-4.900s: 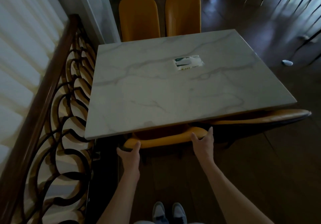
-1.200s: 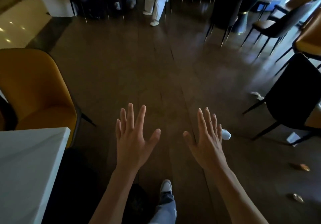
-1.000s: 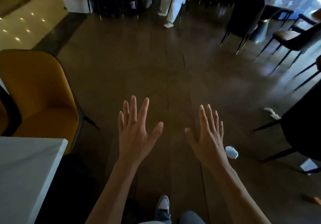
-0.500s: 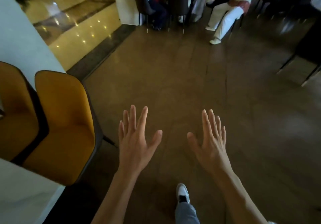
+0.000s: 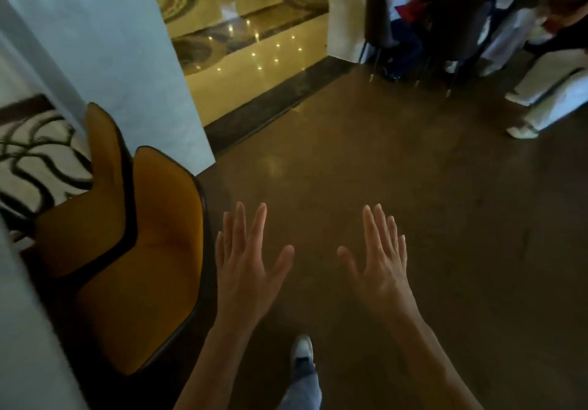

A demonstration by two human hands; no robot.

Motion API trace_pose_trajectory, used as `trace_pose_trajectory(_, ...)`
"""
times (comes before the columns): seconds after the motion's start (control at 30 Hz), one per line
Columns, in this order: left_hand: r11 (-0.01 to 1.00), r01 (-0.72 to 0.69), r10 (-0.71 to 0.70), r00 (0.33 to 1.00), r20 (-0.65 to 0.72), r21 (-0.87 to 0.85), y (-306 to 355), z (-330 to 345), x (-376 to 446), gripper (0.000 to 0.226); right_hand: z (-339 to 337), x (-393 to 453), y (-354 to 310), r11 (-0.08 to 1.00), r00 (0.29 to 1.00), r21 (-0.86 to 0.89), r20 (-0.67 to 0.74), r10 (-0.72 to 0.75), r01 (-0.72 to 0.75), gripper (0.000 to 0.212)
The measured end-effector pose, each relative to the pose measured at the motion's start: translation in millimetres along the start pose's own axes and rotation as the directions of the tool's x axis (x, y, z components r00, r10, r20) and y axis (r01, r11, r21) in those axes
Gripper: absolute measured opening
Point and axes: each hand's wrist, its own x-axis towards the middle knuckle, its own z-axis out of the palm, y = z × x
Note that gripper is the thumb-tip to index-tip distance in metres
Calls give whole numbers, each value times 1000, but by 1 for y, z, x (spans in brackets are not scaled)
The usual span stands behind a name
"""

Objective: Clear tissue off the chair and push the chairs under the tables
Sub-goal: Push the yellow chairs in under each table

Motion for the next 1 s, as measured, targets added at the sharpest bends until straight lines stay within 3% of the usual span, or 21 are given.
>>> trace_pose_trajectory(0.23,975,221,-220,968,-119,-10,-72,16,139,85,70,188,-41,983,967,-27,184,-176,184,79)
trace_pose_trajectory(0.43,944,330,-324,912,-252,-21,-124,-5,249,80,111,330,-100,945,917,26,236,-322,326,80)
trace_pose_trajectory(0.77,870,492,-452,789,-417,-11,-198,6,387,79,200,521,-165,856,788,96,350,-507,508,83)
trace_pose_trajectory(1.0,767,642,-565,673,-477,-3,-237,16,499,81,262,654,-209,787,670,188,433,-603,587,83)
